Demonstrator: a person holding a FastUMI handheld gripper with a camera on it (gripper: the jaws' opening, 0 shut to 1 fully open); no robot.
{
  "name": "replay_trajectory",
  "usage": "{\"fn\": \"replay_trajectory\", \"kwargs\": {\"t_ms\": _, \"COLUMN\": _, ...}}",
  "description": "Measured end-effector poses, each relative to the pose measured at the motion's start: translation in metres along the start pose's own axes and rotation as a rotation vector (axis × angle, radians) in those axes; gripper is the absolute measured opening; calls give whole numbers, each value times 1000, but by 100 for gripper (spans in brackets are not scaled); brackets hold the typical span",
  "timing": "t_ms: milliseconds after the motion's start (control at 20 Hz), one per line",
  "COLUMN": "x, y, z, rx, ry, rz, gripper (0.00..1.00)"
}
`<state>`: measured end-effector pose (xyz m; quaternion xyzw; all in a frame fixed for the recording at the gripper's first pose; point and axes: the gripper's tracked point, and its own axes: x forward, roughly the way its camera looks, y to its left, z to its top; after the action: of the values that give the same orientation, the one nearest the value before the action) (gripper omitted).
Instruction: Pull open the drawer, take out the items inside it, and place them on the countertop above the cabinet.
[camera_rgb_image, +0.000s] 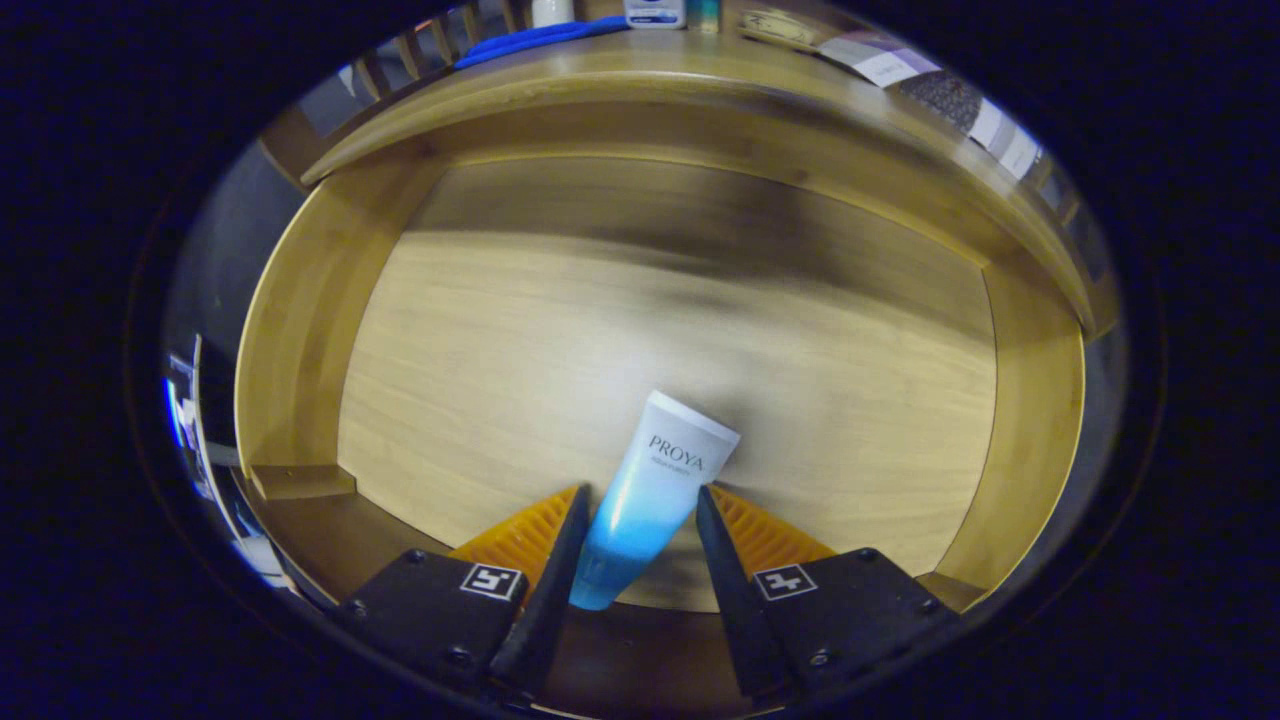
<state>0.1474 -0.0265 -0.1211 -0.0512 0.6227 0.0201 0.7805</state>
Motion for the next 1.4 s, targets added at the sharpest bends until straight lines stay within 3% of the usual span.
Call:
{"fn": "replay_trajectory", "kwargs": {"t_ms": 600, "x": 1, "y": -7, "z": 4, "rx": 74, "ry": 11, "rz": -65, "gripper": 68}}
{"fn": "replay_trajectory", "kwargs": {"t_ms": 700, "x": -1, "y": -14, "z": 8, "rx": 88, "ry": -19, "rz": -67, "gripper": 55}}
{"fn": "replay_trajectory", "kwargs": {"t_ms": 900, "x": -7, "y": -11, "z": 12, "rx": 94, "ry": -68, "rz": -57, "gripper": 47}}
{"fn": "replay_trajectory", "kwargs": {"t_ms": 1100, "x": -24, "y": -12, "z": 26, "rx": 105, "ry": -144, "rz": -31, "gripper": 47}}
{"fn": "replay_trajectory", "kwargs": {"t_ms": 1400, "x": -86, "y": -21, "z": 70, "rx": 109, "ry": -272, "rz": -5, "gripper": 47}}
